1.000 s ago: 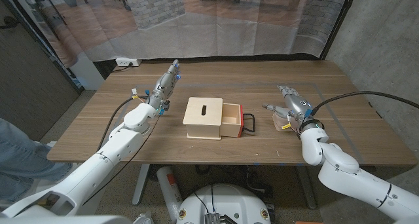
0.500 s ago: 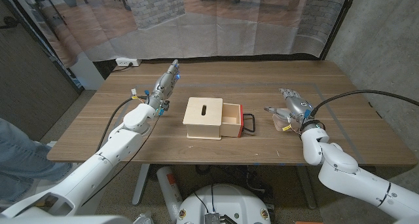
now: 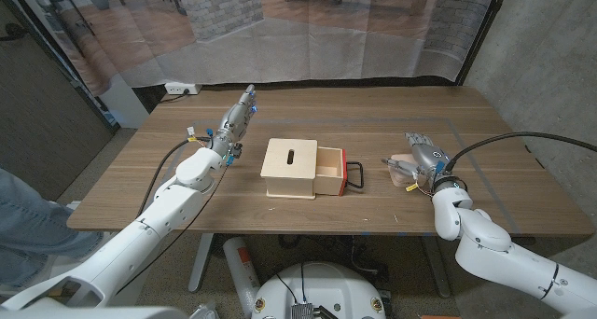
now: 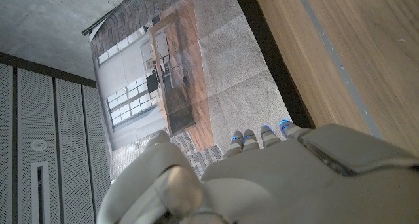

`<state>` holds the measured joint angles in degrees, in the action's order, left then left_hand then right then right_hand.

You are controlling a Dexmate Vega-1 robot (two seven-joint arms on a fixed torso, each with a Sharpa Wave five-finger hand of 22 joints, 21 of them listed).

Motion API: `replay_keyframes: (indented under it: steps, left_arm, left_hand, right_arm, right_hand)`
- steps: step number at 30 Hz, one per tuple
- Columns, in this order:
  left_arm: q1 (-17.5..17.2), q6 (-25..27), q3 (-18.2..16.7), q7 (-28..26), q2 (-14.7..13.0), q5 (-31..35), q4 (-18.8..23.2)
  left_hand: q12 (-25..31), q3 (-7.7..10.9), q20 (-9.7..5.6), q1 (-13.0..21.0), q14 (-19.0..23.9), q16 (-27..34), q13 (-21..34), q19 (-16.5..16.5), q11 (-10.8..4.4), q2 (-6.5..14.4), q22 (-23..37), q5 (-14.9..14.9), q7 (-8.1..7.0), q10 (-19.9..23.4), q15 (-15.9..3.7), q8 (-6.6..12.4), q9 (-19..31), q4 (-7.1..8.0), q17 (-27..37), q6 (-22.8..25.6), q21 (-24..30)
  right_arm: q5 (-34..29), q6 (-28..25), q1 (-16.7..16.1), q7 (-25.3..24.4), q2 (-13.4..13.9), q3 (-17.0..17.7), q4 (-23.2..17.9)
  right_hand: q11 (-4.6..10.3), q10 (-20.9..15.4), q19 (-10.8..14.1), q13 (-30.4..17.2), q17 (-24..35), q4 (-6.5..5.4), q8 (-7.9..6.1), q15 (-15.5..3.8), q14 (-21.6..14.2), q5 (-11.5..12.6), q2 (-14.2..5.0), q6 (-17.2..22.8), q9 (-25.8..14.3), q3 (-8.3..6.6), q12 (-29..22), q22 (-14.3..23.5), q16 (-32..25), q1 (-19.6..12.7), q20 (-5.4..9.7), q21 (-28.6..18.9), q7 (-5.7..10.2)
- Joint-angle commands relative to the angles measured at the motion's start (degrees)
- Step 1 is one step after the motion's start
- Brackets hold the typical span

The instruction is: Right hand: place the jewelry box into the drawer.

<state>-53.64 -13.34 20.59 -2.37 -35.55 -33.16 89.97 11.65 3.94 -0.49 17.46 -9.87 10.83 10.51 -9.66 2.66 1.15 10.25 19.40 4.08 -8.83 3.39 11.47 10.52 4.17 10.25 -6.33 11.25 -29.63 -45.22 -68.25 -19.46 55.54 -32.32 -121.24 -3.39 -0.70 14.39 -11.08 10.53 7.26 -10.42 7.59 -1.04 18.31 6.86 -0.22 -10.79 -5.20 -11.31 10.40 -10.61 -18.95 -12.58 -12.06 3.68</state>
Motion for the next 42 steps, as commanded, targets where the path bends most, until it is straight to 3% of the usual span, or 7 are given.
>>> replay_keyframes:
  steps: [1,10,26,31,42]
  left_arm:
    - [-0.47,0.44,0.27,-0.66,-0.04,0.50,1.18]
    - [-0.65,0.80,0.47,-1.28,0.12,0.84,1.56]
    - [0.07,0.95,0.87,-1.14,0.75,0.82,0.36]
    - [0.28,0.82,1.01,-0.91,1.01,0.72,-0.26]
    - [0.60,0.56,1.31,-0.24,1.41,0.41,-1.41]
  left_hand:
    - [0.26,-0.36,0.45,0.56,-2.98,0.13,0.20,-7.15,-0.05,0.28,0.31,-0.04,0.02,0.29,0.35,0.23,0.32,0.29,0.26,0.15,0.37]
    - [0.23,-0.43,0.57,0.63,-2.92,0.13,0.20,-7.13,-0.02,0.36,0.31,-0.10,-0.11,0.27,0.37,0.21,0.32,0.28,0.27,0.23,0.38]
    - [0.31,-0.62,0.88,0.82,-2.63,0.16,0.21,-6.99,-0.08,0.55,0.30,-0.25,-0.23,0.63,0.20,0.21,0.29,0.25,0.26,0.52,0.44]
    - [0.31,-0.65,0.98,0.86,-2.60,0.15,0.21,-6.96,-0.18,0.58,0.30,-0.28,-0.27,0.66,0.18,0.22,0.29,0.24,0.25,0.61,0.45]
    - [0.31,-0.72,1.20,0.96,-2.50,0.15,0.21,-6.86,-0.38,0.67,0.30,-0.34,-0.31,0.75,0.16,0.19,0.28,0.22,0.24,0.65,0.48]
  right_arm:
    - [0.78,-1.41,-0.32,-0.28,0.88,-0.74,0.42]
    - [1.60,-1.36,0.32,-0.25,0.93,-1.38,1.62]
    - [2.69,-2.05,1.54,0.23,0.88,-2.51,2.84]
    - [2.77,-2.32,1.83,0.32,0.84,-3.02,2.85]
    - [4.07,-2.95,1.87,-0.24,0.26,-3.20,3.58]
  right_hand:
    - [0.02,-0.08,0.08,-0.05,0.17,-0.02,-0.63,0.18,-0.36,0.52,0.47,0.34,-0.27,0.29,-0.41,0.14,-0.42,-0.18,0.08,0.12,0.29]
    - [0.01,-0.58,1.27,-0.07,0.17,-0.13,-0.80,0.21,-1.47,1.02,0.45,0.54,-0.27,0.54,-0.73,0.23,-0.78,-0.14,0.20,-0.24,0.60]
    - [0.15,-1.97,5.78,-0.10,0.13,-0.20,-1.13,-0.01,-3.47,2.13,0.29,1.19,-0.28,1.01,-1.42,0.41,-1.12,-0.50,0.31,-1.56,1.04]
    - [0.30,-3.11,9.71,-0.13,0.13,-0.14,-1.36,-0.30,-5.39,2.88,0.09,1.89,-0.28,1.24,-1.86,0.47,-1.43,-1.06,0.42,-2.63,1.36]
    - [0.52,-4.31,12.23,-0.14,0.13,0.02,-1.62,-0.71,-6.70,3.41,0.05,2.82,-0.27,1.40,-2.29,0.42,-1.53,-1.71,0.35,-3.15,1.66]
